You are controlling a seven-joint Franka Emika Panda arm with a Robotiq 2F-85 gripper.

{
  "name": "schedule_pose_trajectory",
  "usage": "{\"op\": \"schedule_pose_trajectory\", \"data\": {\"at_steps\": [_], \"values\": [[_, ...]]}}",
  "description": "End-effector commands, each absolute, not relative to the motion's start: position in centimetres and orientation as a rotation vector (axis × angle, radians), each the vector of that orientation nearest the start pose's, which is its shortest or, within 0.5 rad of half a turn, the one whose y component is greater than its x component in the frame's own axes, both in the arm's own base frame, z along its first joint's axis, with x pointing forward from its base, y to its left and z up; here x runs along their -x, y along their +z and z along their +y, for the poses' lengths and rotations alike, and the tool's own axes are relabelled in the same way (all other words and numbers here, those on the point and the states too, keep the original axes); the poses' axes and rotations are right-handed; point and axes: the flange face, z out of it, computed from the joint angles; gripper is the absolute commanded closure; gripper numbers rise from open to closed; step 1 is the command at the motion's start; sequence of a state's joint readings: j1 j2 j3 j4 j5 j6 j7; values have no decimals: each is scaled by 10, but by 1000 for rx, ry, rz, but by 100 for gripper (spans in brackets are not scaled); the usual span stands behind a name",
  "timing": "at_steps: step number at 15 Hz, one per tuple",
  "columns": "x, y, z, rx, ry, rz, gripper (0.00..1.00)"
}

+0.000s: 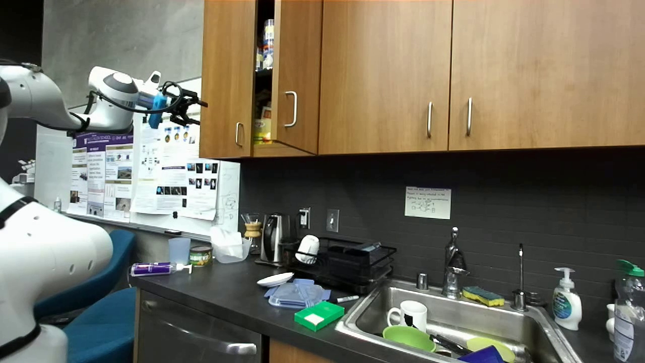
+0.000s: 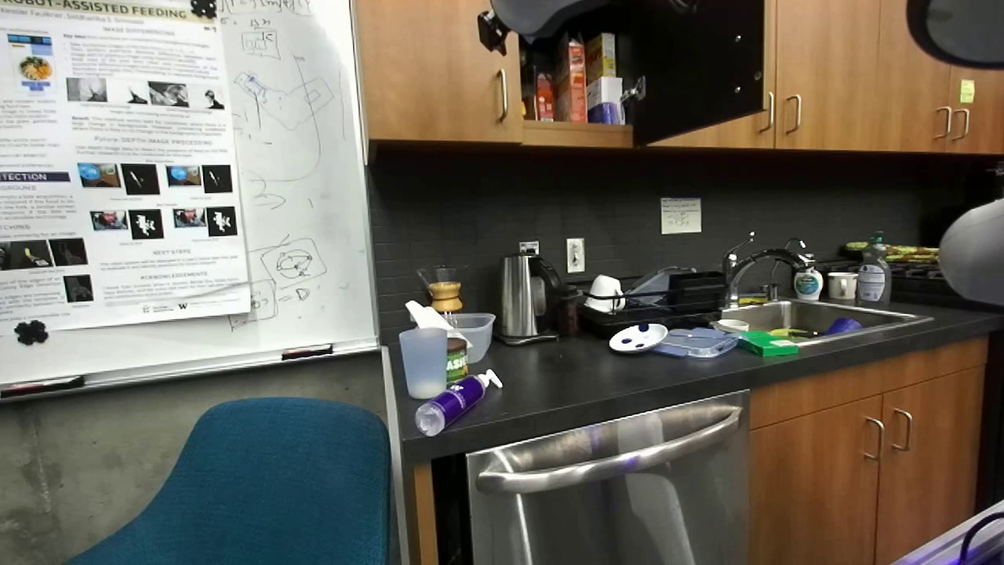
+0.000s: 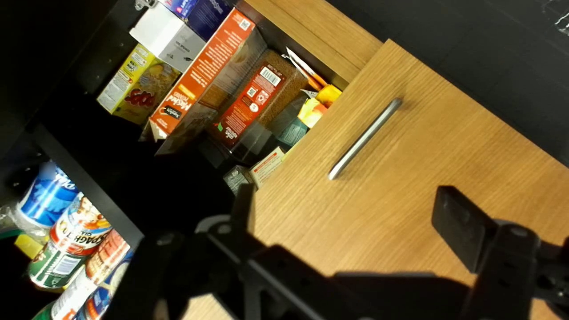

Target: Open the top left cabinet door

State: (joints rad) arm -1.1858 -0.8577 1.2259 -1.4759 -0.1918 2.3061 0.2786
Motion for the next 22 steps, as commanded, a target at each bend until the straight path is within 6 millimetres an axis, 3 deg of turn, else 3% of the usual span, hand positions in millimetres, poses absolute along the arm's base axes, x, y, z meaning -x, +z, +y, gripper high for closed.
{"op": "schedule_pose_trajectory", "data": {"at_steps": [1, 9, 16, 22], "values": [[-447, 769, 386, -1937, 1405, 213, 0], [-465, 762, 378, -1939, 1426, 175, 0], [-509, 742, 359, -1965, 1392, 168, 0], [-534, 742, 362, -1939, 1477, 199, 0]]}}
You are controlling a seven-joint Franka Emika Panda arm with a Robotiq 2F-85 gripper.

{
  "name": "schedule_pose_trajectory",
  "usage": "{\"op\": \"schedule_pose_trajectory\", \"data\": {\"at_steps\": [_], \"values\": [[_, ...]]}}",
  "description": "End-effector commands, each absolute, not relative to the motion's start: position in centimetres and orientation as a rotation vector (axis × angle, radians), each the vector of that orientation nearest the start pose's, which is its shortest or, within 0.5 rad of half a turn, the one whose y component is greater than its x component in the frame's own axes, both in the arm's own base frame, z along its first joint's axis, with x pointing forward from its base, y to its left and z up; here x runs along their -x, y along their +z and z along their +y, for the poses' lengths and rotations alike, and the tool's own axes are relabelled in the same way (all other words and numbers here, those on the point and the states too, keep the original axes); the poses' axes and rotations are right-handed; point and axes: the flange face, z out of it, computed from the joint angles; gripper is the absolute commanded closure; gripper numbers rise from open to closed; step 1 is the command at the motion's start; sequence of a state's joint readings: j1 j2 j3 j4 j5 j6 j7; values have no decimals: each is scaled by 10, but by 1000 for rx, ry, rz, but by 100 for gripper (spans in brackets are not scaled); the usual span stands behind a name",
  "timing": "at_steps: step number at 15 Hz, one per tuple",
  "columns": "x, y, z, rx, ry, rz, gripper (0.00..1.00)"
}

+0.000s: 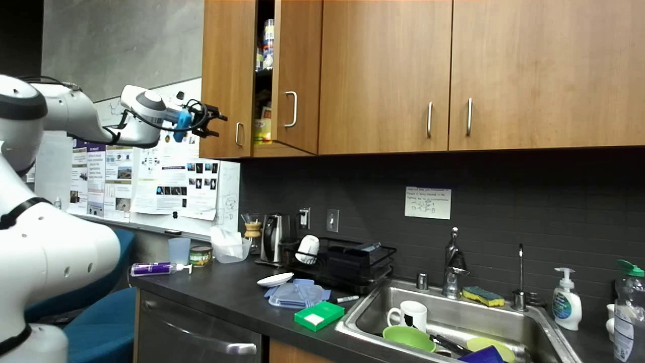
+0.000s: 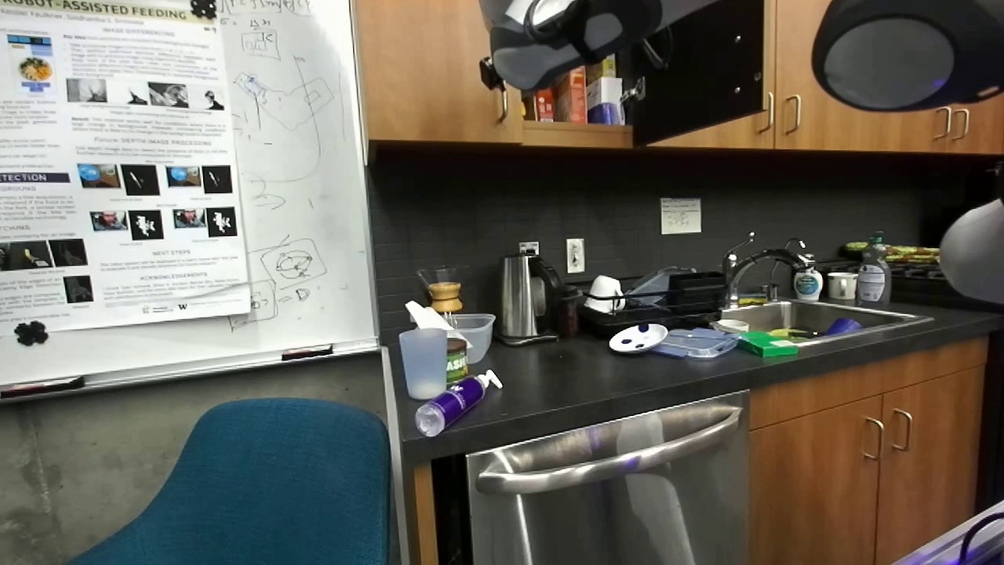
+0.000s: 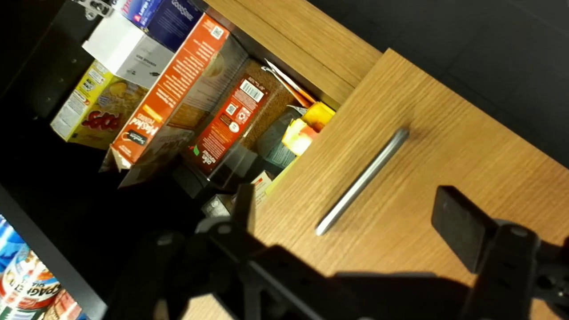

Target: Open the top left cabinet door

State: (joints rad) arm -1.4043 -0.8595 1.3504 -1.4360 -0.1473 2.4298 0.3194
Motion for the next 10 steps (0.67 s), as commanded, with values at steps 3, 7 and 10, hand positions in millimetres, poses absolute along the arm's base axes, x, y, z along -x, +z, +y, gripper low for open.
{"op": "schedule_pose_trajectory", "data": {"at_steps": [3, 7, 10], "values": [[-546, 738, 361, -1963, 1484, 189, 0], [-566, 723, 349, -2006, 1424, 167, 0], [-577, 716, 341, -2022, 1400, 153, 0]]}}
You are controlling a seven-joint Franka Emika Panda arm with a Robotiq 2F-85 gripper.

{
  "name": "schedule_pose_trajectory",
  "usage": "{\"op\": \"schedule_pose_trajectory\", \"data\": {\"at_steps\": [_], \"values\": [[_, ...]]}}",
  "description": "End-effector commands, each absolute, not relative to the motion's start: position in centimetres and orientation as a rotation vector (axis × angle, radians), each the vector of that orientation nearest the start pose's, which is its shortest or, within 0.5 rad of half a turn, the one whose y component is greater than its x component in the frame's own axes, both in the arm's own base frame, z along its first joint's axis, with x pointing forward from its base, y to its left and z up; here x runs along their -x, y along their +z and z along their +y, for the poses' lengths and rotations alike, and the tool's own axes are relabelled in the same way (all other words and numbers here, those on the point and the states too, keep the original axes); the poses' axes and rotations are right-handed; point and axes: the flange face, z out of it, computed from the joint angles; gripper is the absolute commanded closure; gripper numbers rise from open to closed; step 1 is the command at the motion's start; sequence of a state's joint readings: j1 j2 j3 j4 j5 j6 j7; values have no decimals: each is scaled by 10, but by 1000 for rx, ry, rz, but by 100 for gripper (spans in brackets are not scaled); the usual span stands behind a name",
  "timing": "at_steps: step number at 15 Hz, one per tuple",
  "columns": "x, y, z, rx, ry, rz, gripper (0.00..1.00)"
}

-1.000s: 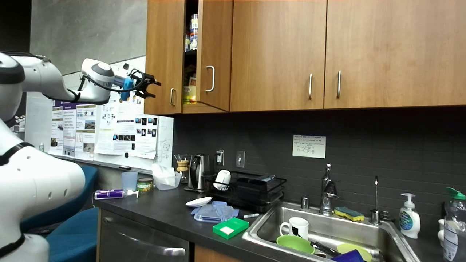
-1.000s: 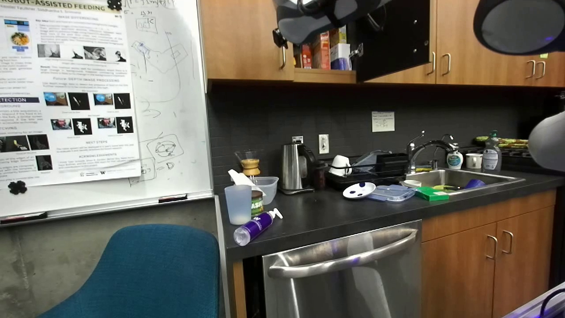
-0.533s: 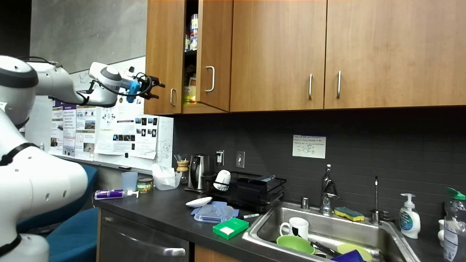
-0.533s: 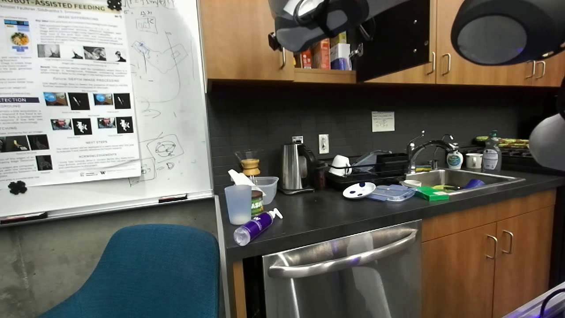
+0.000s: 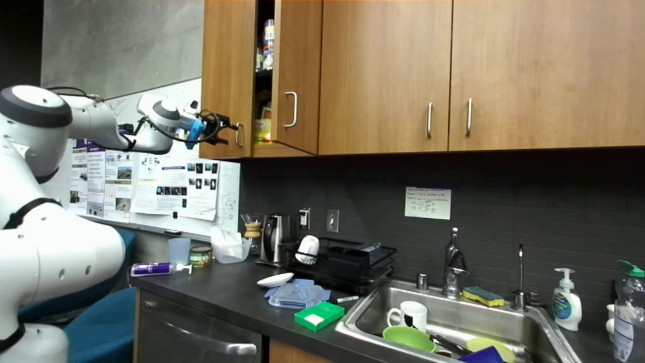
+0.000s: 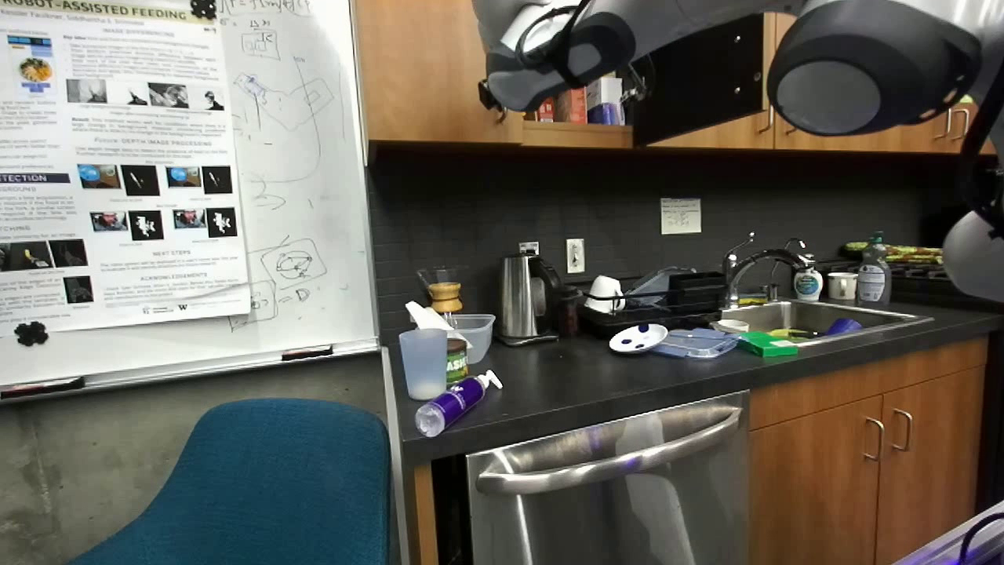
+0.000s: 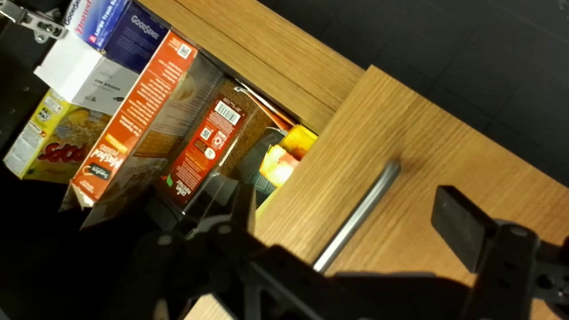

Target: Open the top left cabinet door

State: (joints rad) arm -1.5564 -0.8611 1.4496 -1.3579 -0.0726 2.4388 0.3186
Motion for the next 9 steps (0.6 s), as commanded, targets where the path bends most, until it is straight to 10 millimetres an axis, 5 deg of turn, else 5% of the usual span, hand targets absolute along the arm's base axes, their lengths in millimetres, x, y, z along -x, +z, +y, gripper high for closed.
{"op": "schedule_pose_trajectory", "data": {"at_steps": [1, 9], "values": [[-580, 716, 339, -2024, 1397, 149, 0], [-586, 725, 335, -2030, 1418, 126, 0]]}}
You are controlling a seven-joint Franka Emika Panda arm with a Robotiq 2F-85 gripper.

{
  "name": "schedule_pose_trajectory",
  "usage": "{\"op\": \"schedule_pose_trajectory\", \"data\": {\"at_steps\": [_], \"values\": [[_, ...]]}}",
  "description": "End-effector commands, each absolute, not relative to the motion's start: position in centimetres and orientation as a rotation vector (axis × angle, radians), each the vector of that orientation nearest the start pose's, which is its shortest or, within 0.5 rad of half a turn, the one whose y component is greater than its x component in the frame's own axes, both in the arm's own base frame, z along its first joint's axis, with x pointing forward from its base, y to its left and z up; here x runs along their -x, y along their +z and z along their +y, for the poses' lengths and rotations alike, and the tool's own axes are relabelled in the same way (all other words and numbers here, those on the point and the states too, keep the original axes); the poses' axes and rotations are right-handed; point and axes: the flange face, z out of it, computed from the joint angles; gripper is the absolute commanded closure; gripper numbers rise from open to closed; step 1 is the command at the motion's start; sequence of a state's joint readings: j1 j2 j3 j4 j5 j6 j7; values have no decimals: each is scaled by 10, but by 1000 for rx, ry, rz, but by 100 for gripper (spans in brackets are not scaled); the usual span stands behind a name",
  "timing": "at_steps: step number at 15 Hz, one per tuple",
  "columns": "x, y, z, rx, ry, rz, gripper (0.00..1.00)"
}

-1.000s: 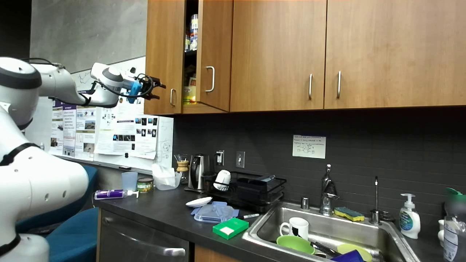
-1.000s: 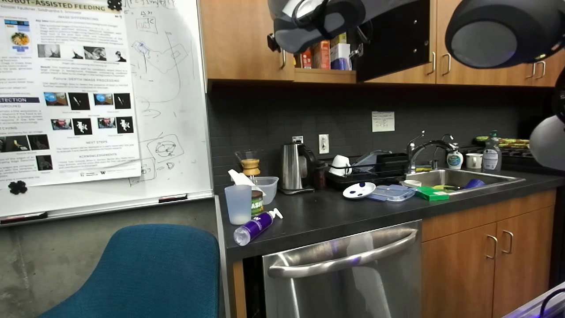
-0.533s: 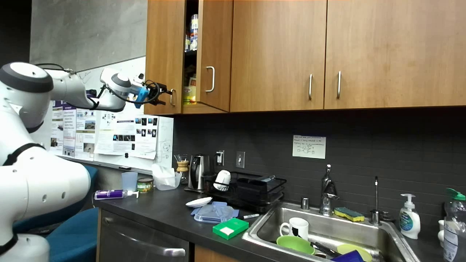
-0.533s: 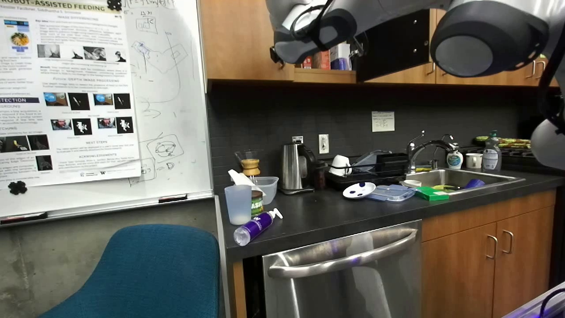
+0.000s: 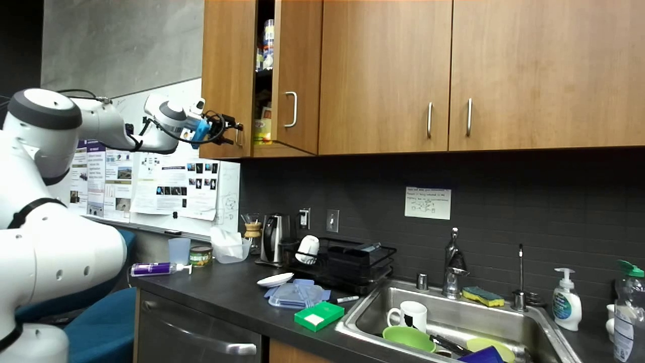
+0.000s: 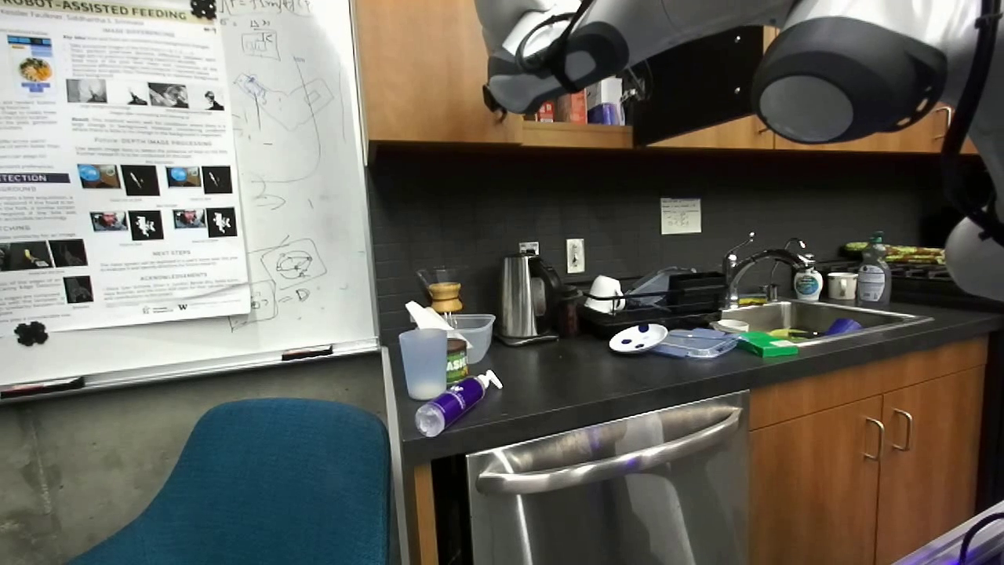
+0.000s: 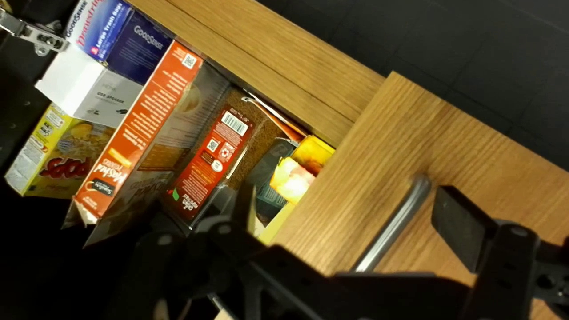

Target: Open the top left cabinet door

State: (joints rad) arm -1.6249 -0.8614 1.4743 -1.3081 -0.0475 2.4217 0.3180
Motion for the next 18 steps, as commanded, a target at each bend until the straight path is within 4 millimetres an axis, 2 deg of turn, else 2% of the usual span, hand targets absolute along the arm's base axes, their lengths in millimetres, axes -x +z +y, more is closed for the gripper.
{"op": "schedule_pose_trajectory", "data": {"at_steps": [1, 6, 7, 8, 10, 14, 18], "values": [[-586, 727, 336, -2041, 1429, 127, 0], [-588, 729, 339, -2091, 1466, 113, 0], [-588, 730, 338, -2099, 1476, 109, 25], [-588, 730, 338, -2105, 1480, 104, 26], [-589, 731, 337, -2117, 1489, 97, 39], [-588, 734, 338, -2122, 1501, 95, 73], [-585, 736, 344, -2119, 1515, 108, 99]]}}
